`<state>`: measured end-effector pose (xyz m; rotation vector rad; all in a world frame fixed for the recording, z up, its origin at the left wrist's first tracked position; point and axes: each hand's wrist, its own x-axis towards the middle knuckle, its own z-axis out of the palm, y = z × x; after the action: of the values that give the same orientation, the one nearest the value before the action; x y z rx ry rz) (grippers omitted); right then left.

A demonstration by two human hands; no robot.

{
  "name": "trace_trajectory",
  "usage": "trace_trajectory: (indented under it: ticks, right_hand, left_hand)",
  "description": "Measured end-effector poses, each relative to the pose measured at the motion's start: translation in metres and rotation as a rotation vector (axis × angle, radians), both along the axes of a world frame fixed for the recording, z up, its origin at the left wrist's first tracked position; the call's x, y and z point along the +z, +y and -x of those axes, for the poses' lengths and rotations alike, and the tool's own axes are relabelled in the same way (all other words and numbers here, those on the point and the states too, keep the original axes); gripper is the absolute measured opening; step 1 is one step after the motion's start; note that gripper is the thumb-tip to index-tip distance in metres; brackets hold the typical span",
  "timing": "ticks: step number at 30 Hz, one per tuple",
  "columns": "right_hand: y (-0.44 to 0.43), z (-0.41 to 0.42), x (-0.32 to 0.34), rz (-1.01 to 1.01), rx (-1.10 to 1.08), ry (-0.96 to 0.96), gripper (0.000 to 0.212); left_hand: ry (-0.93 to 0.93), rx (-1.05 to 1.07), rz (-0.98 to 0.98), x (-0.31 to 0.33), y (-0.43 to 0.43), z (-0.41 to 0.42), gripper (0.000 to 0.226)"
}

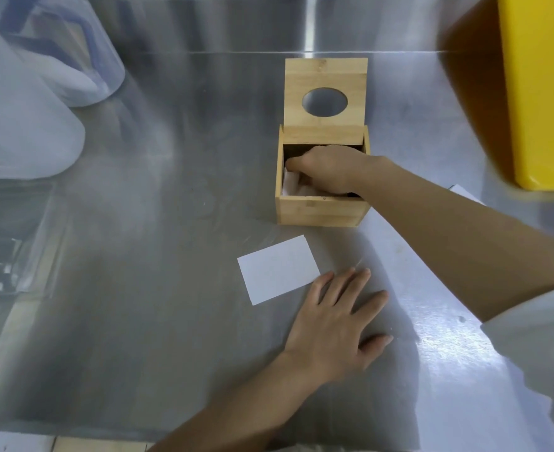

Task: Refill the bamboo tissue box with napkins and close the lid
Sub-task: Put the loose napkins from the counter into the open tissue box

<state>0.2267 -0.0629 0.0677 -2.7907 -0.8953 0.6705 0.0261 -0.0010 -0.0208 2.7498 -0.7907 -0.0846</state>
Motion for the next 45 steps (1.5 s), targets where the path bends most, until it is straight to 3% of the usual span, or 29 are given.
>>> trace_trajectory:
  ticks: [3, 8, 13, 15, 19, 24, 26, 31, 35, 42, 45]
  right_hand:
    - [0.0, -0.002, -0.007, 0.123, 0.113, -0.166, 0.034]
    - [0.0, -0.004, -0.009, 0.107, 0.113, -0.234, 0.036]
    - [-0.003, 0.0, 0.002, 0.061, 0.06, -0.165, 0.03]
    - [-0.003, 0.002, 0.006, 0.035, 0.008, -0.057, 0.026]
    - [0.001, 0.0, 0.012, 0.179, -0.045, 0.172, 0.037]
    - [0.006, -0.003, 0.012, 0.227, -0.061, 0.204, 0.036]
    - [0.002, 0.0, 0.012, 0.153, -0.058, 0.134, 0.034]
    - [-0.001, 0.025, 0.026, -0.335, -0.108, -0.052, 0.024]
    - [0.003, 0.059, 0.033, -0.49, -0.04, -0.126, 0.022]
    - [0.014, 0.091, -0.005, -0.282, 0.071, 0.002, 0.017]
    - [0.013, 0.095, -0.02, -0.178, 0.056, 0.037, 0.025]
  left_hand:
    - [0.005, -0.002, -0.002, 0.0, 0.0, 0.0, 0.053]
    - [0.004, -0.007, -0.017, 0.001, 0.0, -0.001, 0.053]
    - [-0.004, -0.007, -0.017, 0.001, 0.0, -0.001, 0.053]
    - [-0.007, -0.011, -0.025, 0.002, 0.0, -0.001, 0.054]
    - [0.004, -0.011, -0.025, 0.001, 0.0, -0.001, 0.054]
    - [-0.008, -0.011, -0.016, 0.002, 0.0, -0.001, 0.053]
    - [-0.012, -0.011, -0.001, 0.002, 0.0, -0.001, 0.053]
    - [-0.021, -0.006, 0.021, 0.0, 0.0, -0.001, 0.053]
    - [-0.017, -0.006, 0.043, -0.001, 0.0, -0.001, 0.053]
    - [-0.056, -0.003, 0.075, -0.002, -0.001, 0.0, 0.049]
    - [-0.028, 0.001, 0.084, 0.0, 0.0, -0.001, 0.046]
